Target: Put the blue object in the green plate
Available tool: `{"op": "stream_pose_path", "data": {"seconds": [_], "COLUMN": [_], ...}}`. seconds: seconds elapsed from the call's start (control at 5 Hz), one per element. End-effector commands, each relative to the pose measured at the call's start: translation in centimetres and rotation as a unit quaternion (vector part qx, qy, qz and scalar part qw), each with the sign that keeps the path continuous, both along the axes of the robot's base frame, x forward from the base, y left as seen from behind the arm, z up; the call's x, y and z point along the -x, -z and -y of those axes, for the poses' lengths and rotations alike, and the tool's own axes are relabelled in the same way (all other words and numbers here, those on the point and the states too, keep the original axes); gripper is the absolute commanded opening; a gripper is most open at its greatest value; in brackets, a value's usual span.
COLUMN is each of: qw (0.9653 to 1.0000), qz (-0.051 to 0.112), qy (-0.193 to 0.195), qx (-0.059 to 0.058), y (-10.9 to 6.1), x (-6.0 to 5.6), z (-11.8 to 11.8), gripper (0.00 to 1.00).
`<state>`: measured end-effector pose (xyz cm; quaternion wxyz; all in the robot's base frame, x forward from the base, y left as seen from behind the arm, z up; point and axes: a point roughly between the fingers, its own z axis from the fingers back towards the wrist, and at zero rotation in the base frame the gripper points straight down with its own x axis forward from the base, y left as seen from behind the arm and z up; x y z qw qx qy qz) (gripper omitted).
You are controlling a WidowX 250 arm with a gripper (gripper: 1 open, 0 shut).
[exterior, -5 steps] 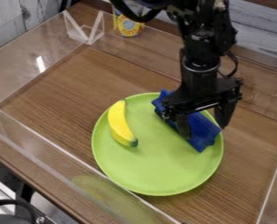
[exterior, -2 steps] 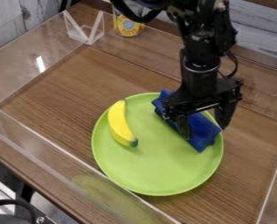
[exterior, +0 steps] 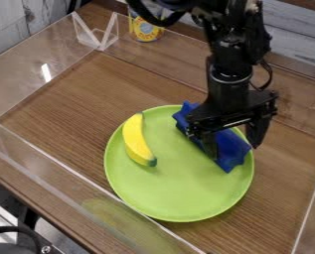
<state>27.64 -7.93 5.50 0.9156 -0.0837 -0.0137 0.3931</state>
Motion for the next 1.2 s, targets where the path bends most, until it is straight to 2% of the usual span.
{"op": "stream_pose_path", "data": {"seconds": [0.0,0.2,0.4,0.6,0.8,1.0], "qw": [0.9994,0.999,0.9977,0.9952,0.9928,0.992], "qz": [0.031,0.041,0.058,0.083,0.097,0.106], "qy": [0.009,0.013,0.022,0.045,0.067,0.068], "qx": [0.008,0.015,0.026,0.025,0.018,0.006], "y": [-2.6,-4.1,-6.1,-8.2,-9.3,-8.8], "x": [-0.4,-0.4,-0.4,0.0,0.5,0.8], "z": [0.1,-0.1,-0.4,-1.5,-2.5,-2.7], "gripper": [1.0,1.0,1.0,1.0,1.0,1.0]}}
